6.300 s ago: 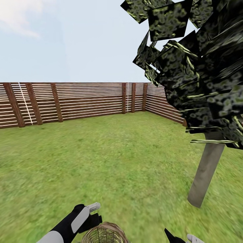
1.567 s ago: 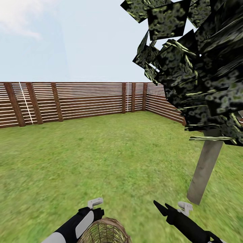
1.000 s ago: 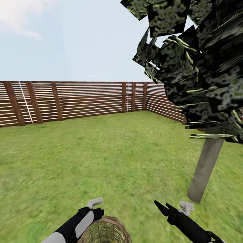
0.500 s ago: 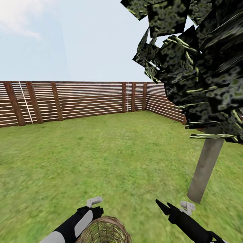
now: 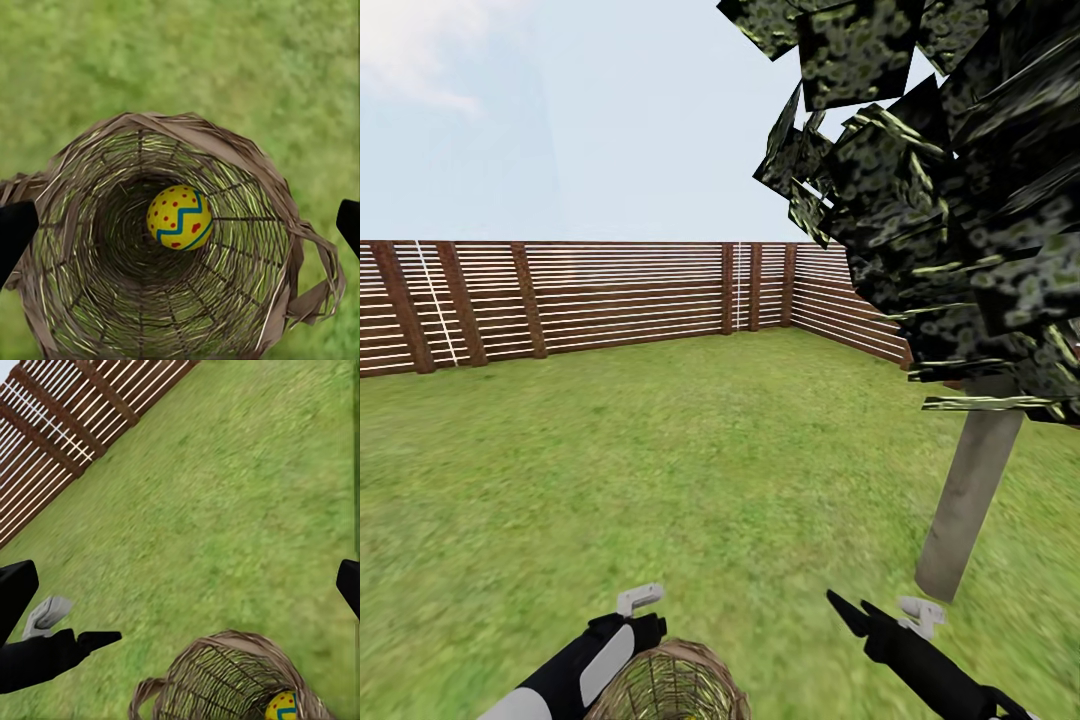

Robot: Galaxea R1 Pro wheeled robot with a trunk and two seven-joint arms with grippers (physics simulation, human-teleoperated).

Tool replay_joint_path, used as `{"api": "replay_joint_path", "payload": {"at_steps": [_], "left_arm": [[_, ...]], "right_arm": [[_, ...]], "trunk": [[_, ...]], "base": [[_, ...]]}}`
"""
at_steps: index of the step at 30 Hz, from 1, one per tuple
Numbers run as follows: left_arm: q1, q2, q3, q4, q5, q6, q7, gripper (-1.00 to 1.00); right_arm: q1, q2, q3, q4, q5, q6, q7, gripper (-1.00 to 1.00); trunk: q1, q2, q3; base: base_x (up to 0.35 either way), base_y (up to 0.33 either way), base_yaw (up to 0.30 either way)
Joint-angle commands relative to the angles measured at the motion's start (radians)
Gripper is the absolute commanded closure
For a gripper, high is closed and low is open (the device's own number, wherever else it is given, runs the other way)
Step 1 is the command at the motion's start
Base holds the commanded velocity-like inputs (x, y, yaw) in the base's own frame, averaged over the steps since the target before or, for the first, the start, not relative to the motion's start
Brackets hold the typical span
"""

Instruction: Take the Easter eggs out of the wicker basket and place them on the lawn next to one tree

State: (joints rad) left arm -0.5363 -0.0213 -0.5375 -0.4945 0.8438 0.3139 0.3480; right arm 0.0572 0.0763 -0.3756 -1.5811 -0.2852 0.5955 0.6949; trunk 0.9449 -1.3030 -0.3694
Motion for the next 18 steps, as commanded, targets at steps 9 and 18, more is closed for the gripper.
{"api": "replay_joint_path", "payload": {"at_steps": [9,18], "left_arm": [[0.001,0.001,-0.007,-0.001,0.005,0.001,0.004,-1.0],[0.001,0.001,-0.007,-0.001,0.005,0.002,0.003,-1.0]], "right_arm": [[0.0,0.0,-0.018,-0.001,-0.006,0.009,0.003,-1.0],[0.0,0.0,-0.02,0.0,-0.006,0.009,0.003,-1.0]], "trunk": [[0.0,-0.001,-0.001],[0.0,-0.001,-0.001]], "base": [[-0.044,0.0,0.0],[-0.047,-0.011,0.0]]}}
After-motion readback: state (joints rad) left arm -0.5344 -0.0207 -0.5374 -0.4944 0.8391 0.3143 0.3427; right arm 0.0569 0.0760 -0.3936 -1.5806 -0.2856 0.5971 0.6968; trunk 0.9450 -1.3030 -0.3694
